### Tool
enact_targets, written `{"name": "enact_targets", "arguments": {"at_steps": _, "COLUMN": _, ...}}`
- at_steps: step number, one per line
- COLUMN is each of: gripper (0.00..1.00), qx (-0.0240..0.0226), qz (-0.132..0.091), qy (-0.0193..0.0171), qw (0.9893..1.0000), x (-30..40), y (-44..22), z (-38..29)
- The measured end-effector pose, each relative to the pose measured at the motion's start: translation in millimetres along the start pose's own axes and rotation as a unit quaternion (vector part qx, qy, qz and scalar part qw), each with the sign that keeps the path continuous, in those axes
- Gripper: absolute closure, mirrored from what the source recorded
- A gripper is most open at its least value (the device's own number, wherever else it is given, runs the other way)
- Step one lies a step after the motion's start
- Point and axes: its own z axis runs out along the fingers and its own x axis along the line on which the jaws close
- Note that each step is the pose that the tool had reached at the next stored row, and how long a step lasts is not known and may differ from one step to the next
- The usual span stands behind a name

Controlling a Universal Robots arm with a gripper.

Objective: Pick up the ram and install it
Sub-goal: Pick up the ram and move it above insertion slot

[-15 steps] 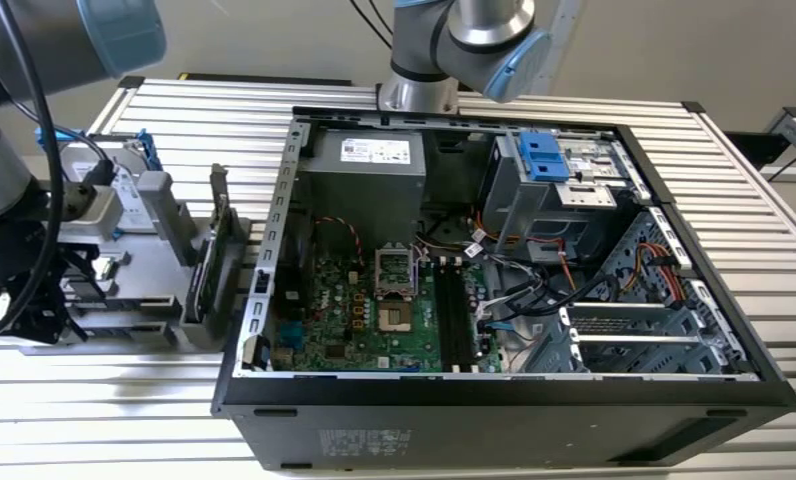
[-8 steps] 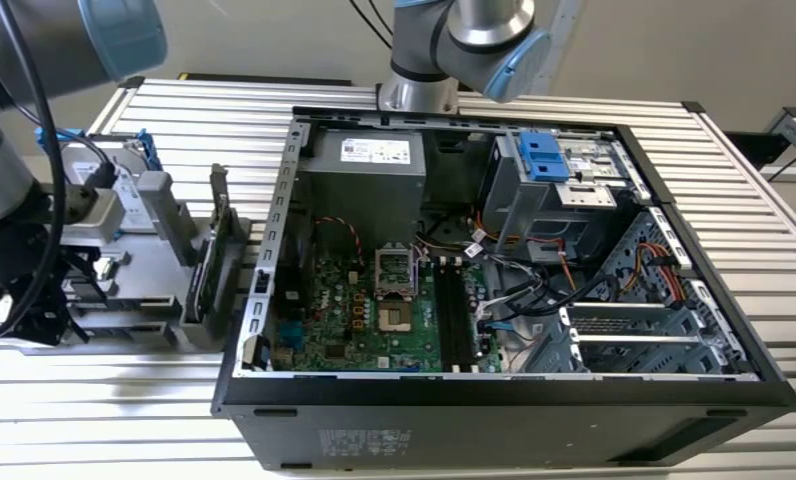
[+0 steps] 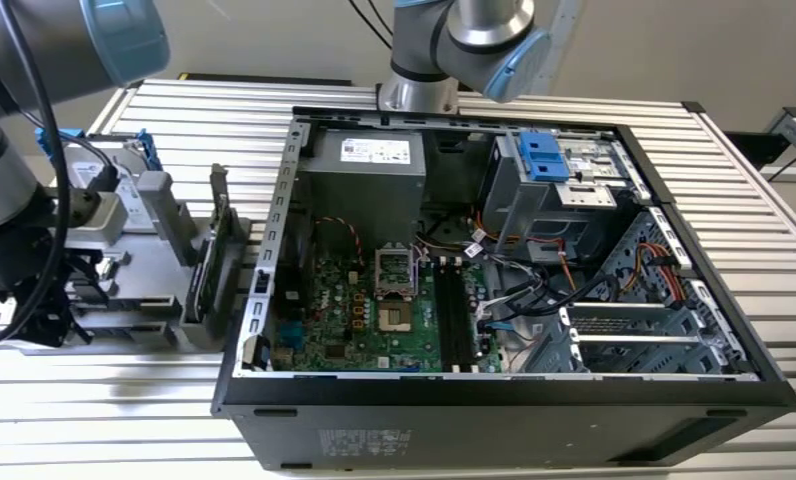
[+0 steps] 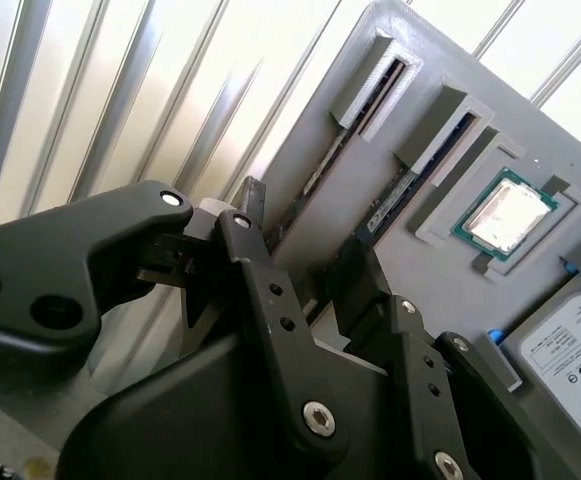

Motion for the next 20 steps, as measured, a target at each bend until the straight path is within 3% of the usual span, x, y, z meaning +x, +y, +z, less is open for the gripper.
{"name": "enact_targets", "arguments": {"at_steps": 8, "gripper": 0.00, "qx": -0.0001, "qz": 0.000, "qy": 0.0001, "qw": 1.0000, "x": 5.7, "y": 0.2, "z": 4.0}}
{"name": "enact_targets", "arguments": {"at_steps": 20, "gripper": 0.00, "qx": 0.0000, "qz": 0.000, "qy": 0.0000, "qw": 1.0000, "x": 6.0, "y": 0.2, "z": 13.3}}
